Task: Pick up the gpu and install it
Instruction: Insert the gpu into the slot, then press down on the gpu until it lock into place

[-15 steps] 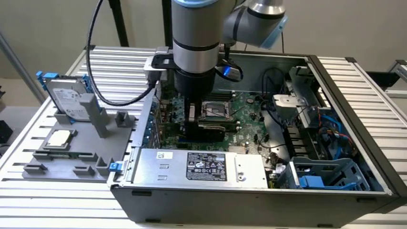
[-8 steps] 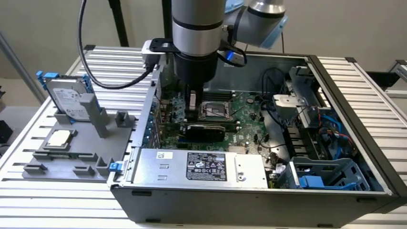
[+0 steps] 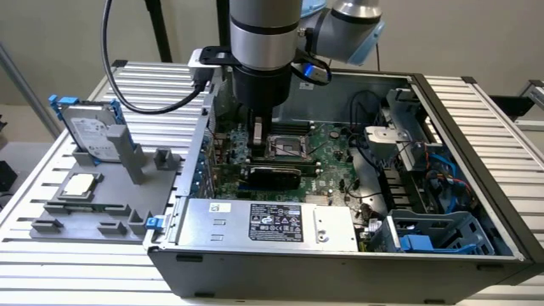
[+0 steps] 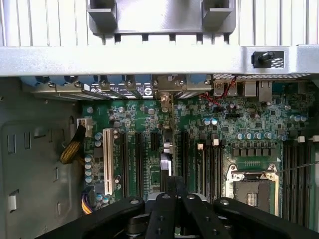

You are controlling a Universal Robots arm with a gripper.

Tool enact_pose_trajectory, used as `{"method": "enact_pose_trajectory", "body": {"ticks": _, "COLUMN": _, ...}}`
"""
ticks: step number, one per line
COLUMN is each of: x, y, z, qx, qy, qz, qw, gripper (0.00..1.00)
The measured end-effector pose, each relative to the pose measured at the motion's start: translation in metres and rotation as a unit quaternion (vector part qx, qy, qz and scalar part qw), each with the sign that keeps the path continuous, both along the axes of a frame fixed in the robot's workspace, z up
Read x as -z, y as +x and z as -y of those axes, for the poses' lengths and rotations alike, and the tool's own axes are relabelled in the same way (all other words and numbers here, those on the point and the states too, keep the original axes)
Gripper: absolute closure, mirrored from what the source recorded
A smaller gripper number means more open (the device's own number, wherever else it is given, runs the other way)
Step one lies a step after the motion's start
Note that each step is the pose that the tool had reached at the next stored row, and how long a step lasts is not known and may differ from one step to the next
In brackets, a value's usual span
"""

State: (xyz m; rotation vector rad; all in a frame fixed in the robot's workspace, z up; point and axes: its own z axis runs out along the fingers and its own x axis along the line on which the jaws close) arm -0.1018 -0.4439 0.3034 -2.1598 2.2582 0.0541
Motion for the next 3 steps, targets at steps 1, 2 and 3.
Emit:
{"method": "enact_pose_trajectory", "body": {"ticks": 1, "x": 0.0, "y": 0.0, "z": 0.0, "qx": 0.0, "qy": 0.0, "qz": 0.0, "qw": 1.0, "gripper": 1.0}}
{"method": "enact_pose_trajectory", "body": {"ticks": 2, "x": 0.0, "y": 0.0, "z": 0.0, "qx": 0.0, "qy": 0.0, "qz": 0.0, "qw": 1.0, "gripper": 1.0}}
{"method": "enact_pose_trajectory", "body": {"ticks": 3, "x": 0.0, "y": 0.0, "z": 0.0, "qx": 0.0, "qy": 0.0, "qz": 0.0, "qw": 1.0, "gripper": 1.0}}
